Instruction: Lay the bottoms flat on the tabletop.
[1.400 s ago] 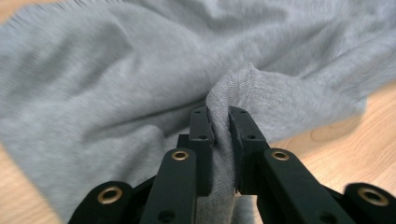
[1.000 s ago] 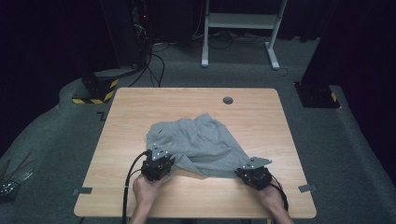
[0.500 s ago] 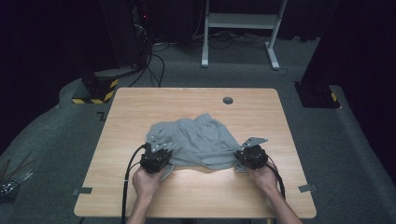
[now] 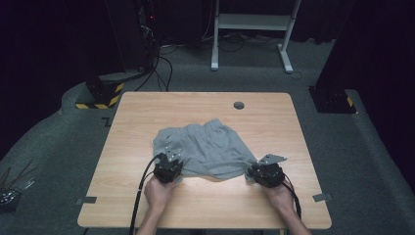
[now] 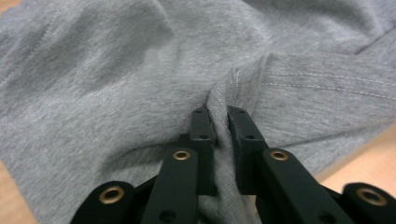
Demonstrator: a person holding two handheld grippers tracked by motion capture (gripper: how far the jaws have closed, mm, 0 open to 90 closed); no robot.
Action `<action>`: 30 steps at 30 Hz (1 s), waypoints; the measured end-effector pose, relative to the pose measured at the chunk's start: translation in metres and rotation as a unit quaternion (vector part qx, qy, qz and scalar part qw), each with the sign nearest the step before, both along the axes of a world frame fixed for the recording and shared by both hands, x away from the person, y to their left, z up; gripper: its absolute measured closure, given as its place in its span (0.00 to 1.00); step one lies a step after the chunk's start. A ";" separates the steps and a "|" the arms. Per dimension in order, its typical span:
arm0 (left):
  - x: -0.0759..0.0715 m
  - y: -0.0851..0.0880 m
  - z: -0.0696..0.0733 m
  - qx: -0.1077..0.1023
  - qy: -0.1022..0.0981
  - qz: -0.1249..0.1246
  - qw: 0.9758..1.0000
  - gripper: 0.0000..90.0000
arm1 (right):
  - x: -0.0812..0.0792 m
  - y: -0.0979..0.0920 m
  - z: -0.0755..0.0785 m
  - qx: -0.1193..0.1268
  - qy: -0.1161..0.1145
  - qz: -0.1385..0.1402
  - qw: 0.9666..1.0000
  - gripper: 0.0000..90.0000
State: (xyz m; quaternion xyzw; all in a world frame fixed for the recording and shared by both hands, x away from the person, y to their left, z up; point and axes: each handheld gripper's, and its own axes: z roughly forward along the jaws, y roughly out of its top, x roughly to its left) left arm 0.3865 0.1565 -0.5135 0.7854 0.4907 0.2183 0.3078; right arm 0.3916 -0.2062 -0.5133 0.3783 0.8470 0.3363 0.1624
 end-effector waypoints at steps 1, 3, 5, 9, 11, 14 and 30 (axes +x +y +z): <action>0.004 0.000 0.000 0.005 -0.001 -0.001 1.000 0.88 | 0.005 0.000 -0.001 -0.001 -0.003 -0.005 1.000 0.79; 0.010 0.001 0.001 0.012 -0.001 -0.001 1.000 0.83 | 0.014 0.002 0.000 -0.005 -0.002 -0.020 1.000 0.76; 0.009 0.004 0.004 0.001 -0.002 0.001 1.000 0.72 | 0.017 0.003 0.002 -0.008 0.000 -0.026 1.000 0.70; -0.017 0.006 0.016 -0.009 -0.017 -0.005 1.000 0.64 | 0.002 -0.004 0.011 0.017 -0.017 -0.021 0.999 0.71; -0.033 0.008 0.021 -0.016 -0.023 -0.005 1.000 0.61 | -0.010 -0.006 0.015 0.029 -0.026 -0.009 0.999 0.72; -0.047 0.011 0.020 -0.017 -0.011 0.002 1.000 0.59 | -0.021 -0.002 0.011 0.024 -0.022 0.020 0.999 0.72; 0.006 0.010 0.007 0.005 0.017 0.016 1.000 0.88 | 0.005 0.003 -0.004 0.007 -0.019 -0.013 1.000 0.92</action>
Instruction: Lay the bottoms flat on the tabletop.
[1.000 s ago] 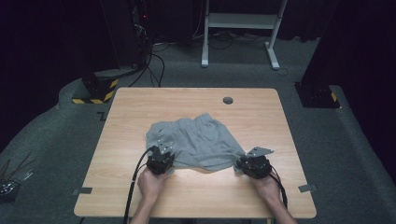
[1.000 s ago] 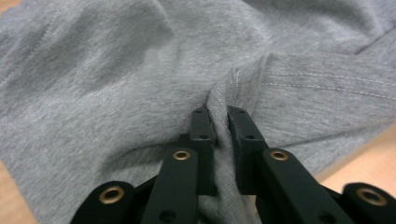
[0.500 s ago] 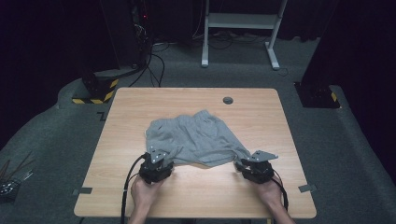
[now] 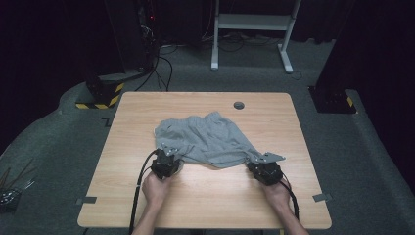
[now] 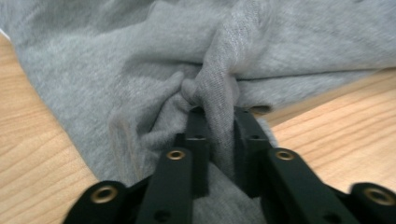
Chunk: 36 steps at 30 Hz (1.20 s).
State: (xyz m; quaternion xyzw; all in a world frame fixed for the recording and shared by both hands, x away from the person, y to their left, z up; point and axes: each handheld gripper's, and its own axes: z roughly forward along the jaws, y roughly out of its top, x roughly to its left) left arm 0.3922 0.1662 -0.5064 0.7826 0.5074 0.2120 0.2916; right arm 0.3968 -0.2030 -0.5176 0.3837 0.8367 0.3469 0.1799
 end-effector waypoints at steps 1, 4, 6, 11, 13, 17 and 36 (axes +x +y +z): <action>-0.004 0.001 0.003 -0.005 -0.005 -0.005 1.000 0.89 | -0.002 -0.002 0.002 0.001 -0.001 -0.001 1.000 0.93; -0.021 0.011 0.015 -0.023 -0.019 -0.021 0.999 0.90 | -0.014 -0.013 0.013 0.012 -0.013 0.007 1.000 0.93; -0.034 0.021 0.022 -0.026 -0.029 -0.023 0.999 0.90 | -0.023 -0.023 0.024 0.021 -0.025 0.009 0.999 0.93; -0.057 0.051 0.032 -0.046 -0.039 -0.005 0.998 0.91 | -0.040 -0.055 0.041 0.040 -0.038 -0.008 0.998 0.93; -0.059 0.059 0.033 -0.054 -0.042 0.005 0.998 0.91 | -0.043 -0.063 0.042 0.042 -0.043 -0.017 0.998 0.93; -0.053 0.062 0.026 -0.066 -0.026 0.007 0.997 0.90 | -0.039 -0.065 0.038 0.050 -0.041 -0.026 0.998 0.93; -0.058 0.026 0.022 -0.072 -0.017 -0.054 0.996 0.52 | -0.024 -0.011 0.019 0.028 0.009 0.054 0.998 0.74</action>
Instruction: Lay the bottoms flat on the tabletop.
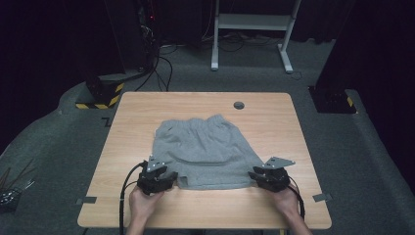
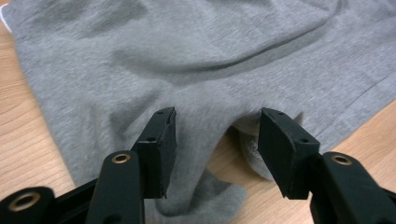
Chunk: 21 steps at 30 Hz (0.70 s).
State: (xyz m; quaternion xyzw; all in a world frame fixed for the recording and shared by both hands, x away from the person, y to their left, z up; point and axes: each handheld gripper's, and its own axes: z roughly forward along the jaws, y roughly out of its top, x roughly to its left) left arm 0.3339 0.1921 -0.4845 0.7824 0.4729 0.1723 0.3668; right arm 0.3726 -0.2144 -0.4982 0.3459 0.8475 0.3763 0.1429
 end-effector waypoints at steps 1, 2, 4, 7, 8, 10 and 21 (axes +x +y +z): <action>0.000 0.000 0.001 0.000 0.000 0.001 1.000 0.52 | 0.002 0.004 -0.003 -0.004 0.004 0.002 1.000 0.74; 0.000 0.000 0.001 0.001 -0.001 0.001 1.000 0.51 | 0.003 0.007 -0.005 -0.009 0.007 0.005 1.000 0.74; -0.001 0.001 0.003 -0.002 -0.002 0.004 1.000 0.50 | 0.005 0.013 -0.011 -0.027 0.012 0.008 1.000 0.77; -0.003 0.004 0.005 -0.001 -0.003 0.007 1.000 0.49 | 0.003 0.014 -0.015 -0.037 0.018 0.019 0.999 0.85; -0.004 0.004 0.005 -0.002 -0.003 0.010 1.000 0.48 | 0.001 0.013 -0.014 -0.033 0.025 0.023 0.999 0.86; -0.005 0.006 0.005 -0.008 -0.003 0.013 1.000 0.47 | -0.009 0.011 -0.013 -0.036 0.030 0.039 0.998 0.86; -0.001 -0.005 0.007 -0.021 0.000 -0.004 1.000 0.49 | -0.003 0.021 -0.002 -0.019 0.001 0.021 1.000 0.70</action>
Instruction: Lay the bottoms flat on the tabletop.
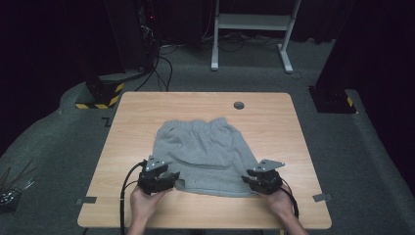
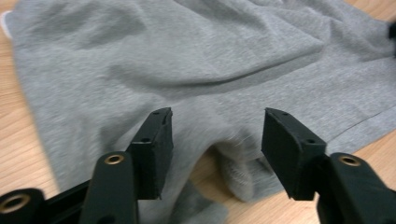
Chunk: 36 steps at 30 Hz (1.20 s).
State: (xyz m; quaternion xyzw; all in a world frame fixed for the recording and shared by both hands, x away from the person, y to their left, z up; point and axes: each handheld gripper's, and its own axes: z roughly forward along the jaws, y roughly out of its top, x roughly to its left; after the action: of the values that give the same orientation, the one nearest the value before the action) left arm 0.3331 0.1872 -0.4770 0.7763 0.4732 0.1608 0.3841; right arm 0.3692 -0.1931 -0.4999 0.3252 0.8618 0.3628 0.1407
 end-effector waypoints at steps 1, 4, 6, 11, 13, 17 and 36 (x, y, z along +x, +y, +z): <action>0.001 -0.002 -0.001 0.004 0.004 -0.006 1.000 0.55 | 0.005 0.002 0.001 0.004 -0.007 -0.008 1.000 0.68; 0.007 -0.011 -0.007 0.023 0.024 -0.023 0.999 0.79 | 0.023 0.010 -0.001 -0.004 -0.012 -0.033 0.999 0.65; 0.009 -0.015 -0.011 0.034 0.035 -0.031 0.998 0.89 | 0.032 0.014 -0.006 -0.015 -0.004 -0.039 0.999 0.66; -0.002 -0.009 -0.012 0.048 0.047 -0.039 0.997 0.94 | 0.031 0.010 -0.015 -0.021 0.008 -0.036 0.999 0.72; -0.010 -0.002 -0.012 0.050 0.048 -0.030 0.997 0.95 | 0.027 0.005 -0.015 -0.021 0.006 -0.035 0.999 0.72; -0.024 0.009 -0.019 0.066 0.057 -0.018 0.996 0.95 | 0.024 -0.003 -0.017 -0.013 -0.001 -0.038 0.999 0.72; -0.029 0.037 -0.008 0.022 0.001 0.078 0.997 0.52 | 0.022 -0.004 -0.020 -0.006 -0.010 -0.041 0.999 0.71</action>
State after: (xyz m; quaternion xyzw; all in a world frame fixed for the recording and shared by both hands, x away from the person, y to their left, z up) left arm 0.3037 0.2240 -0.4855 0.7457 0.5288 0.1996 0.3528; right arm 0.3907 -0.1974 -0.5195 0.3557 0.8486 0.3546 0.1661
